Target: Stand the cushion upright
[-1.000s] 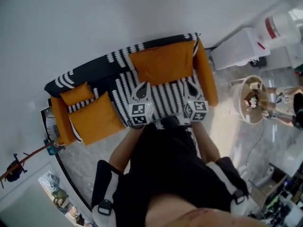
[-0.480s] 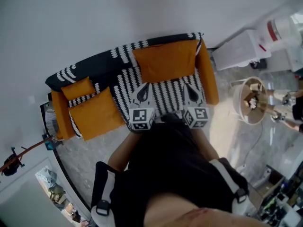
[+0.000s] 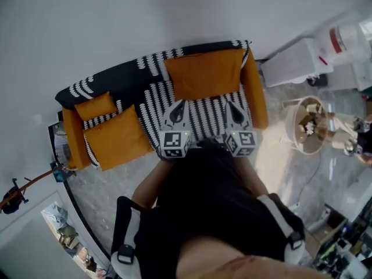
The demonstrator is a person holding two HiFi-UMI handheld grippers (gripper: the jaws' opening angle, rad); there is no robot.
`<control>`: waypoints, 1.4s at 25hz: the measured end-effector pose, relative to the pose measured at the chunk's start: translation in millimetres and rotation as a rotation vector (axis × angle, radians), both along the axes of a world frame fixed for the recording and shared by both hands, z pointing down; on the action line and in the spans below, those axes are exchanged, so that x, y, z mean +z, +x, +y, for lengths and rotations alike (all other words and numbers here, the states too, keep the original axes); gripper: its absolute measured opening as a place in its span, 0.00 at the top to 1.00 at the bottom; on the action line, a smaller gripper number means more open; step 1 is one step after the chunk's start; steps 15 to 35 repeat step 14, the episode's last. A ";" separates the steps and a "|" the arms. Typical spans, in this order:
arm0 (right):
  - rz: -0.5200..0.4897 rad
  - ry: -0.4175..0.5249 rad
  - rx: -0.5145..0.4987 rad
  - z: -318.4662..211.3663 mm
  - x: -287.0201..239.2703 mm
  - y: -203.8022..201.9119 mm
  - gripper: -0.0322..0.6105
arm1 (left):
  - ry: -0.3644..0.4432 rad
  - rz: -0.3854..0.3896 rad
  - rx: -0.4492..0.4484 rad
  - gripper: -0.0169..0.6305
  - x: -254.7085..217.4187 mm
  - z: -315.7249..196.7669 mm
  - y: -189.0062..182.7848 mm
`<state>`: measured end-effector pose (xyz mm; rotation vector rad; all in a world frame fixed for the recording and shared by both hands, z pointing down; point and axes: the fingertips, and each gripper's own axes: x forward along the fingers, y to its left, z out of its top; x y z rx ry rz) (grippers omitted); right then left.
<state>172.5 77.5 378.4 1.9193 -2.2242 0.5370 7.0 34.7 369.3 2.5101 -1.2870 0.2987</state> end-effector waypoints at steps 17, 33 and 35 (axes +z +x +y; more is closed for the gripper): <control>-0.005 0.007 -0.002 -5.6 -0.8 4.0 0.96 | -0.004 0.014 -0.008 0.98 0.3 -8.1 6.2; -0.005 0.007 -0.002 -5.6 -0.8 4.0 0.96 | -0.004 0.014 -0.008 0.98 0.3 -8.1 6.2; -0.005 0.007 -0.002 -5.6 -0.8 4.0 0.96 | -0.004 0.014 -0.008 0.98 0.3 -8.1 6.2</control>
